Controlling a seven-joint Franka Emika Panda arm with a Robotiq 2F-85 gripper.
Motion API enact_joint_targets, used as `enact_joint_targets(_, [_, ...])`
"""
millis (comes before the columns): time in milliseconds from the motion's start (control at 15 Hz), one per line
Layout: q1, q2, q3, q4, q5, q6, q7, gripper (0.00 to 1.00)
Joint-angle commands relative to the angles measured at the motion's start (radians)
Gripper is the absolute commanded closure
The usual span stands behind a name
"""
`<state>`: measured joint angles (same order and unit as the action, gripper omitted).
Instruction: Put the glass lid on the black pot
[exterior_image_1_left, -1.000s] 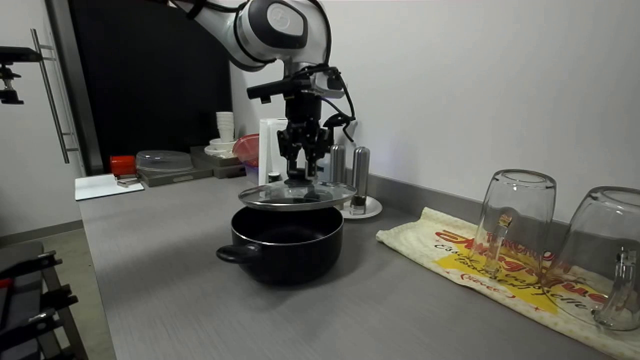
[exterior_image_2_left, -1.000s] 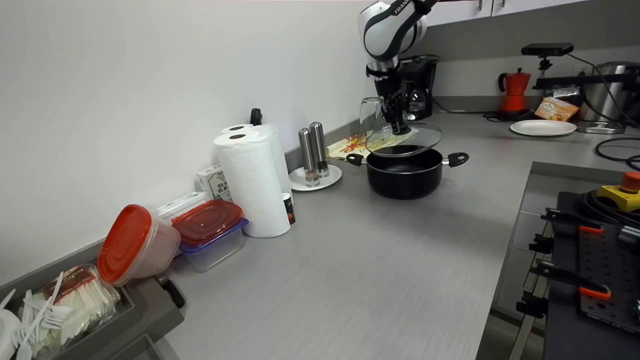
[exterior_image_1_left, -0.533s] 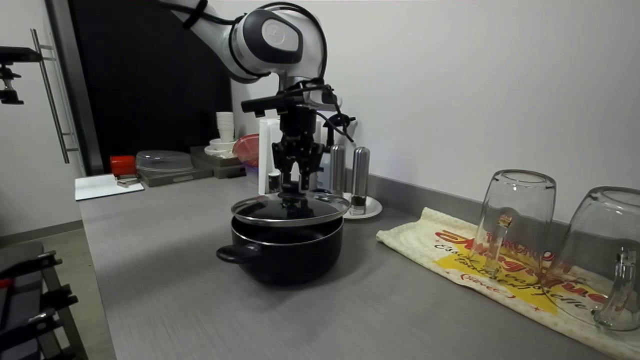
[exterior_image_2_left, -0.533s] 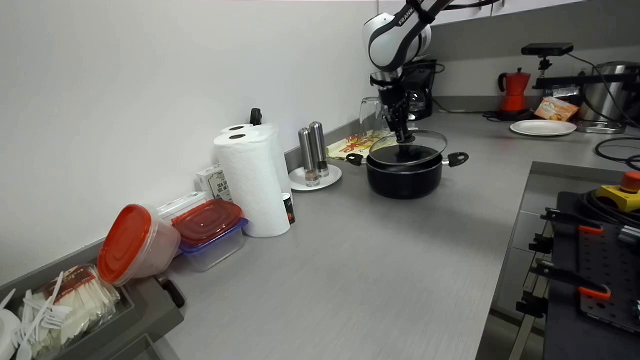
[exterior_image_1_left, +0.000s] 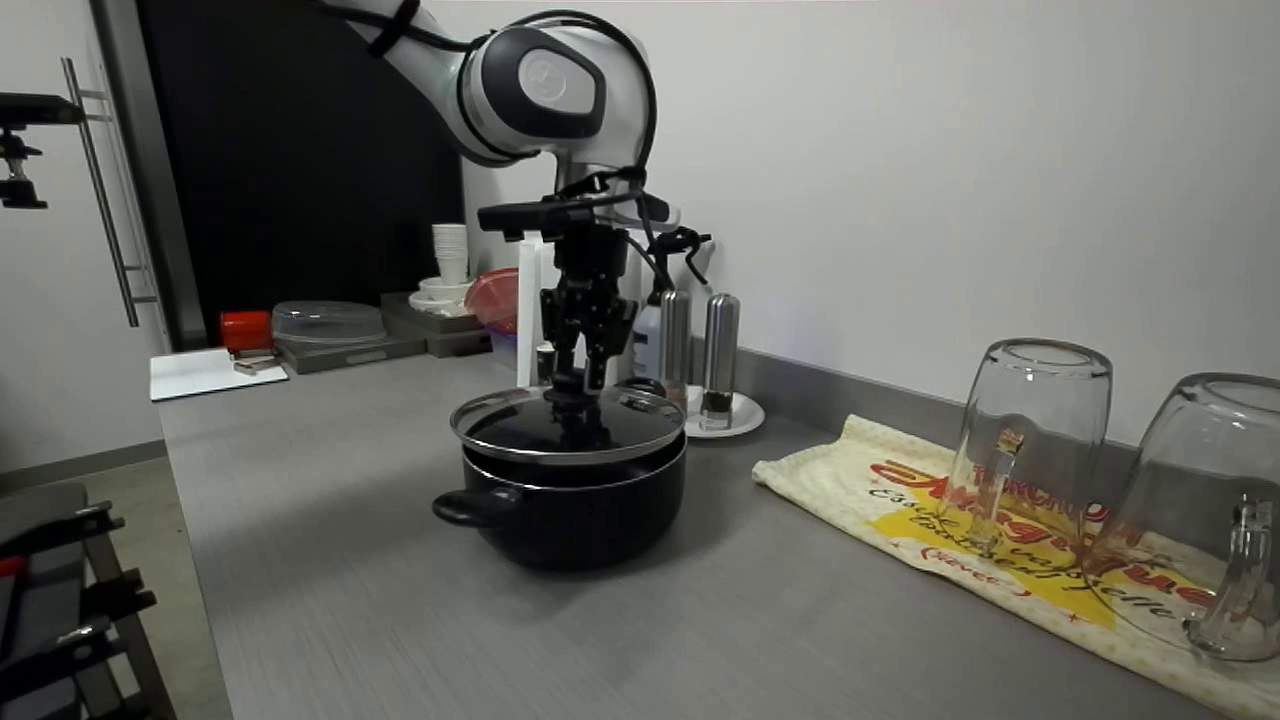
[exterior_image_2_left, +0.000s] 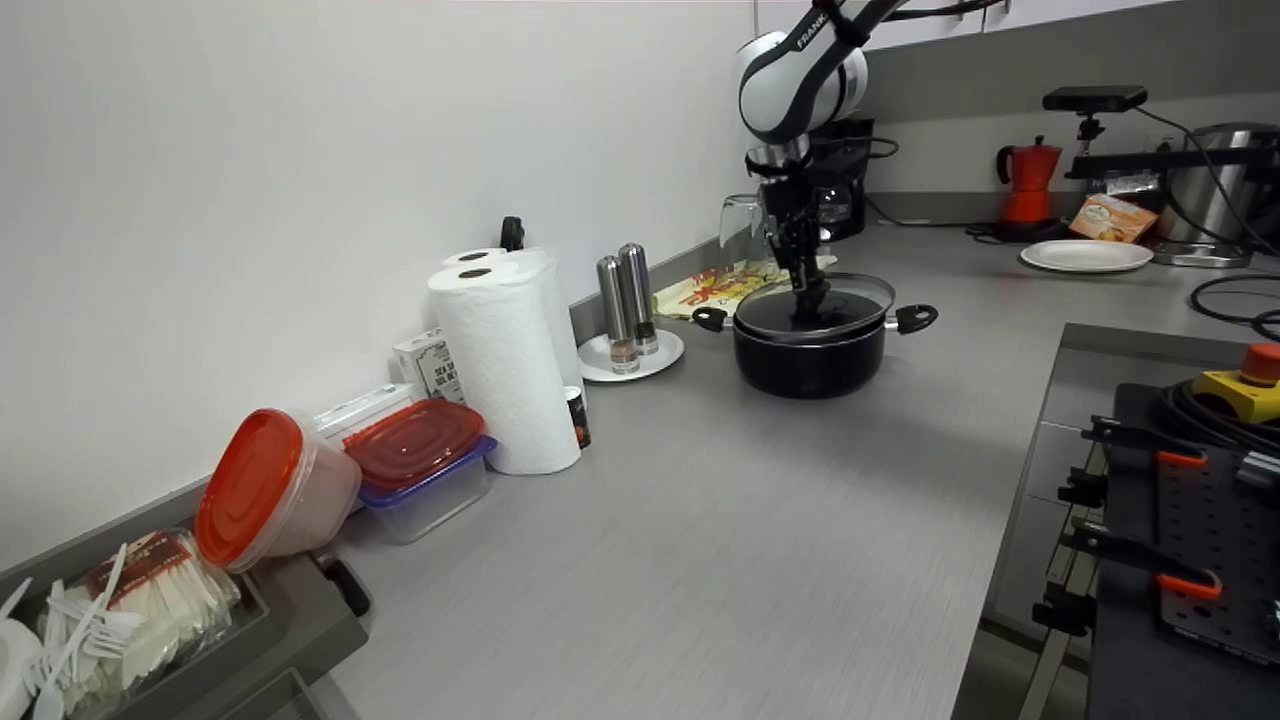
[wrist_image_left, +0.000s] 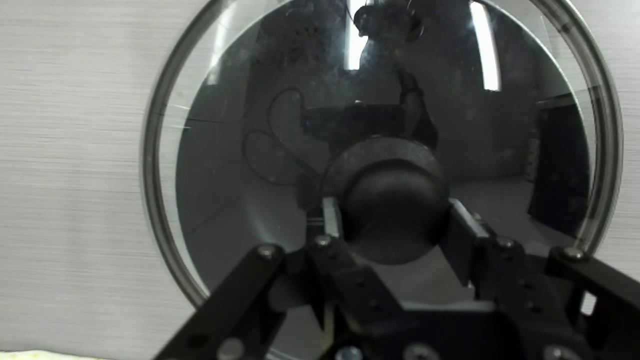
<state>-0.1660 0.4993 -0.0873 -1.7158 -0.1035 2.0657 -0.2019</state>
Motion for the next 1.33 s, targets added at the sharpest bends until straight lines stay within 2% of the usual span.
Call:
enact_joint_targets(0, [-0.005, -0.033, 0.006, -0.026, 0.034, 0.025, 0.017, 0.75])
enact_joint_targets(533, [0.003, -0.028, 0.001, -0.050, 0.024, 0.117, 0.051, 0.75])
enact_joint_targets(1267, [-0.015, -0.017, 0.015, -0.056, 0.082, 0.089, 0.025, 0.75])
